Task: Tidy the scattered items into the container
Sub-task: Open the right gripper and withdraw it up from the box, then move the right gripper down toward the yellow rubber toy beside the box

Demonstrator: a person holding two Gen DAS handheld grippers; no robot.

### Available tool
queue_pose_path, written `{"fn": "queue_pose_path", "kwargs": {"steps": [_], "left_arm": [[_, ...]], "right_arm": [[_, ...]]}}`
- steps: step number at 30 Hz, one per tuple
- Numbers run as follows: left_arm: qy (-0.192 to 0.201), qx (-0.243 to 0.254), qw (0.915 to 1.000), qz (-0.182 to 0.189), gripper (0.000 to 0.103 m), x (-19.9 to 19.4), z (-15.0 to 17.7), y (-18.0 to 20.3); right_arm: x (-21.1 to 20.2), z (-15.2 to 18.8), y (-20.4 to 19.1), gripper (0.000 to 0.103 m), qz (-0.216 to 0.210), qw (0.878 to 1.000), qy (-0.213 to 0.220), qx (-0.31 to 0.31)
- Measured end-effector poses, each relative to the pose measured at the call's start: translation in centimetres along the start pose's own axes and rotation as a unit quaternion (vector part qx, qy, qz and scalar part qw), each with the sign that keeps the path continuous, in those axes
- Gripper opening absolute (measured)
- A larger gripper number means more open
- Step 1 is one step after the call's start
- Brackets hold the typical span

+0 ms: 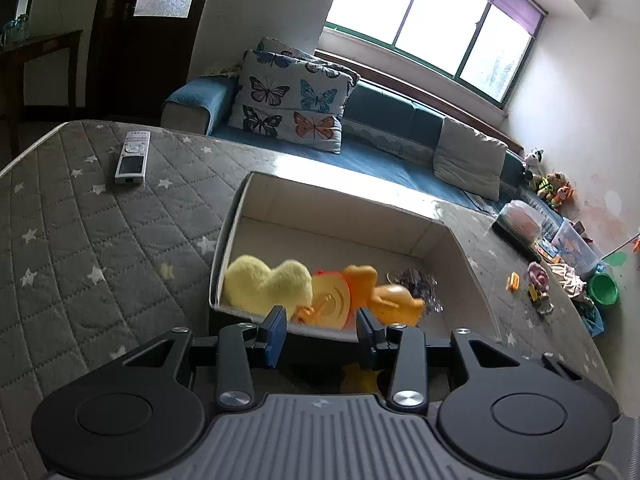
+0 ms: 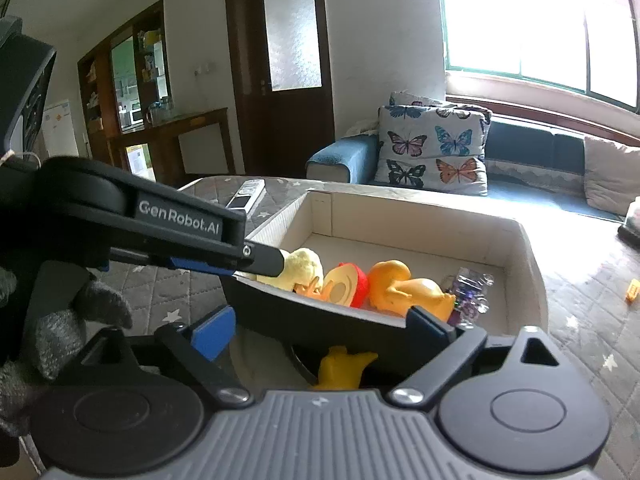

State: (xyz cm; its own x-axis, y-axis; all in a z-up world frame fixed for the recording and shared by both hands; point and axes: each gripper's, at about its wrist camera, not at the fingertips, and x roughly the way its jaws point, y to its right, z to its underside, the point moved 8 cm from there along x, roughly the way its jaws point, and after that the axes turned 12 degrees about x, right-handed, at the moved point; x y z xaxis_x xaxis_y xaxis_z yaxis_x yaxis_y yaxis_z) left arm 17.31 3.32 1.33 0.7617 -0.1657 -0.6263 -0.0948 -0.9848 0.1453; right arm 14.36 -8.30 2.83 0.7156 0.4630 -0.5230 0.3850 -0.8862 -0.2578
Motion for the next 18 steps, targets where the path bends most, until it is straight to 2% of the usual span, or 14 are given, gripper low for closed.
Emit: {"fn": "queue_pose_path", "kwargs": {"steps": [5, 18], "left_arm": [[-0.008, 0.023, 0.9996, -0.012, 0.041, -0.4, 1.3, 0.7], [-0.038, 0.064, 0.9968, -0.029, 0.041, 0.3, 4.3, 2.1]], "right_arm": [[-1.3, 1.2, 0.3, 0.102, 0.012, 1.0, 0.006, 0.001], [-2.0, 4.9, 1.5, 0.098, 0.029, 0.999, -0.027, 0.026]]}}
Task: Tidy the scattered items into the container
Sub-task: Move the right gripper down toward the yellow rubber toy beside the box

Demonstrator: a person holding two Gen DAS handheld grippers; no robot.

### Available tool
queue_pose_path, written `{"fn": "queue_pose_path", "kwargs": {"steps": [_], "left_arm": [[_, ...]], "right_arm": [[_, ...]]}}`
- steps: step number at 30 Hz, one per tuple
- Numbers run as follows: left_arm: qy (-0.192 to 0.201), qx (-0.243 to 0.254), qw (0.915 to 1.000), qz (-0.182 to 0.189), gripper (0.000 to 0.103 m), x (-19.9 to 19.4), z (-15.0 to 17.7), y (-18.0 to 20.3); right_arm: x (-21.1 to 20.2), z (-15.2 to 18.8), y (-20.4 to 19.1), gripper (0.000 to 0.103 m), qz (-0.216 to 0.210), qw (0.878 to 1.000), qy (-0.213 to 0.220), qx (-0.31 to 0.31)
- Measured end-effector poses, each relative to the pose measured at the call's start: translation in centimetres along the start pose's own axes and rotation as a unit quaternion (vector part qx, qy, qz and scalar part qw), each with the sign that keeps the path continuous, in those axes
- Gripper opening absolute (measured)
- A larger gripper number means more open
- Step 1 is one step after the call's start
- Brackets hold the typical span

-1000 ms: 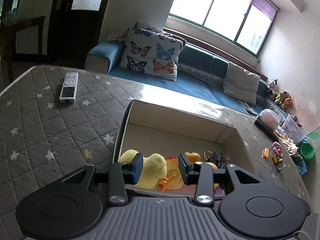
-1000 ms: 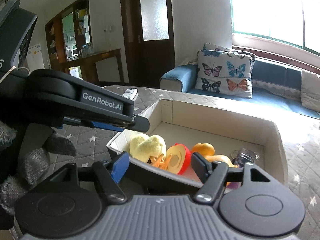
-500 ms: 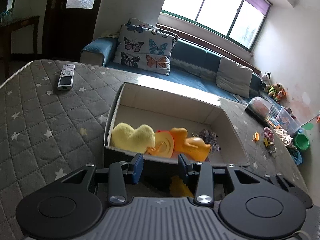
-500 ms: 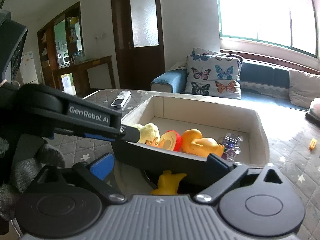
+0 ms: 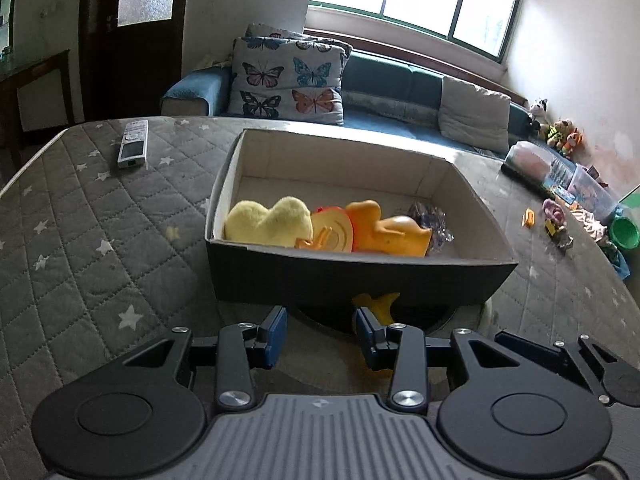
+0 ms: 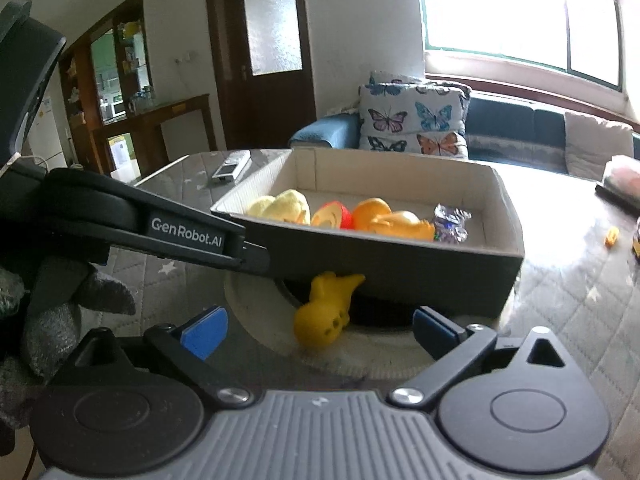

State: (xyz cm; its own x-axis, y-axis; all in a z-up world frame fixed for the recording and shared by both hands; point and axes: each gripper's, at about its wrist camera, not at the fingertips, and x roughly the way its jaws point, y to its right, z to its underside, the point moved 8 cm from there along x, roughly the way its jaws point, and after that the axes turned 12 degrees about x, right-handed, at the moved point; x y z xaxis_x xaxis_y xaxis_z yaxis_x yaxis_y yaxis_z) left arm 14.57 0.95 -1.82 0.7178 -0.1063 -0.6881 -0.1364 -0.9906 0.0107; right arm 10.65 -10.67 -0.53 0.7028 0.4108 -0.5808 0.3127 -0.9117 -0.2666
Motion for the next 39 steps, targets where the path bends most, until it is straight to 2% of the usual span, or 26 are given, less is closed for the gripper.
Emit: {"fn": "queue_pose_path", "kwargs": {"steps": [10, 26, 39], "left_arm": [[-0.009, 0.021, 0.9996, -0.019, 0.041, 0.5, 0.7, 0.6], [-0.022, 0.04, 0.998, -0.044, 0.041, 1.9, 1.0, 0.2], [-0.033, 0.024, 0.9981, -0.047, 0.041, 2.9, 0.9, -1.0]], "right_arm": [[0.4, 1.5, 0.2, 0.095, -0.002, 1.0, -0.023, 0.017], [2.2, 1.8, 0.4, 0.086, -0.004, 0.997, -0.045, 0.055], [3.8, 1.7, 0.2, 0.074, -0.006, 0.996, -0.053, 0.072]]}}
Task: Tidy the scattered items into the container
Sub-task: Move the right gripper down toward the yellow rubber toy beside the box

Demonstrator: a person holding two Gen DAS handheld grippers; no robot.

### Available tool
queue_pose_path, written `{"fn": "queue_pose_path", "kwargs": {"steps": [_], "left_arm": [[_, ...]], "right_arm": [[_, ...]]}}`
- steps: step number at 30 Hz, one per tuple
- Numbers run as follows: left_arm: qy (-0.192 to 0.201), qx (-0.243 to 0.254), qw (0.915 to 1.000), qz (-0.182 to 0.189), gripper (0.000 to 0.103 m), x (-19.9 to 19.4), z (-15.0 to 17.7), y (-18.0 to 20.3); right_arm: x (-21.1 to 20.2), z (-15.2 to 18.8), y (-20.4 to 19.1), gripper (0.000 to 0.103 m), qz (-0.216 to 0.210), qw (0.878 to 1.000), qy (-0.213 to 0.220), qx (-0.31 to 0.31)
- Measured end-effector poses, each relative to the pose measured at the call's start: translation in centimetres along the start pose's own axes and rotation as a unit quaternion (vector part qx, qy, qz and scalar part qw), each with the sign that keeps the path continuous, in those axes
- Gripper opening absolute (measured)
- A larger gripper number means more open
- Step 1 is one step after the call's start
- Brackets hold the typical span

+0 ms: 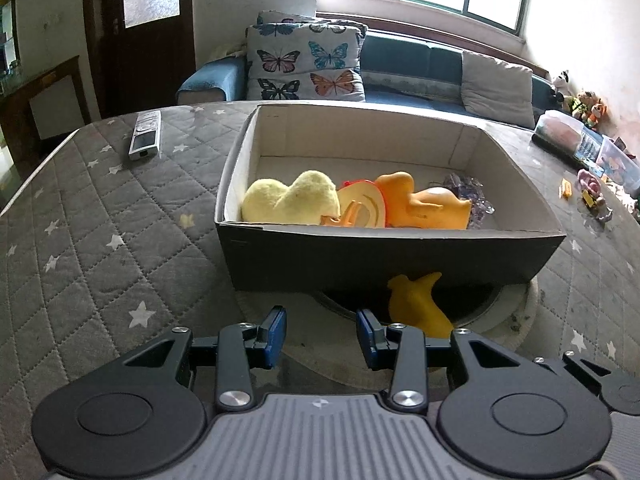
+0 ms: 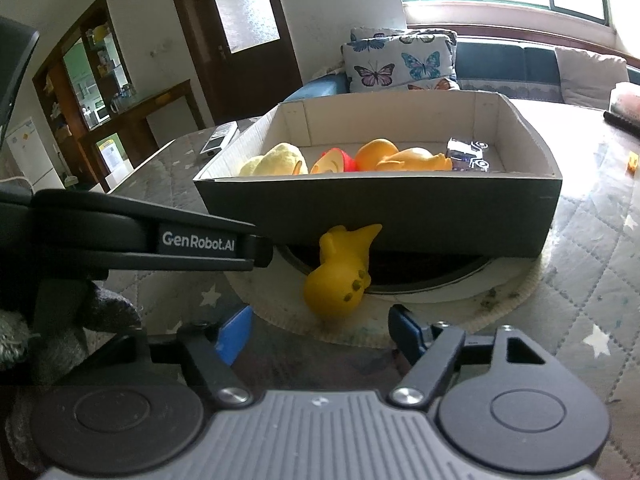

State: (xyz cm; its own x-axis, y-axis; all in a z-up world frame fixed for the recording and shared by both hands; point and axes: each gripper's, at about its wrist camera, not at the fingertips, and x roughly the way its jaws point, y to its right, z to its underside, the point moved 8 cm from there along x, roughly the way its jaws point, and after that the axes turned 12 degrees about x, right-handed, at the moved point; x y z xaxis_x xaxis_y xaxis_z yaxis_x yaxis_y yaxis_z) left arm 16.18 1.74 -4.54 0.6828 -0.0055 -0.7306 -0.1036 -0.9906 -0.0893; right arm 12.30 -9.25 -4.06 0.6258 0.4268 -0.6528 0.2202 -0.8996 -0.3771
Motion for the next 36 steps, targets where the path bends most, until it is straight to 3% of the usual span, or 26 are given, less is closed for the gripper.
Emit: {"fn": "queue_pose_path", "kwargs": {"steps": [16, 23, 36], "left_arm": [[-0.008, -0.01, 0.9999, 0.009, 0.041, 0.7, -0.1, -0.2], [-0.01, -0.008, 0.9999, 0.009, 0.041, 1.0, -0.2, 0.0], [-0.007, -0.008, 0.9997, 0.023, 0.041, 0.4, -0.5, 0.8]], "right_arm": [[1.1, -0.6, 0.0, 0.056, -0.003, 1.0, 0.001, 0.016], [1.1, -0.8, 0.7, 0.035, 0.004, 1.0, 0.004, 0.024], [0.0, -0.6, 1.1, 0.034, 0.001, 1.0, -0.001, 0.013]]}}
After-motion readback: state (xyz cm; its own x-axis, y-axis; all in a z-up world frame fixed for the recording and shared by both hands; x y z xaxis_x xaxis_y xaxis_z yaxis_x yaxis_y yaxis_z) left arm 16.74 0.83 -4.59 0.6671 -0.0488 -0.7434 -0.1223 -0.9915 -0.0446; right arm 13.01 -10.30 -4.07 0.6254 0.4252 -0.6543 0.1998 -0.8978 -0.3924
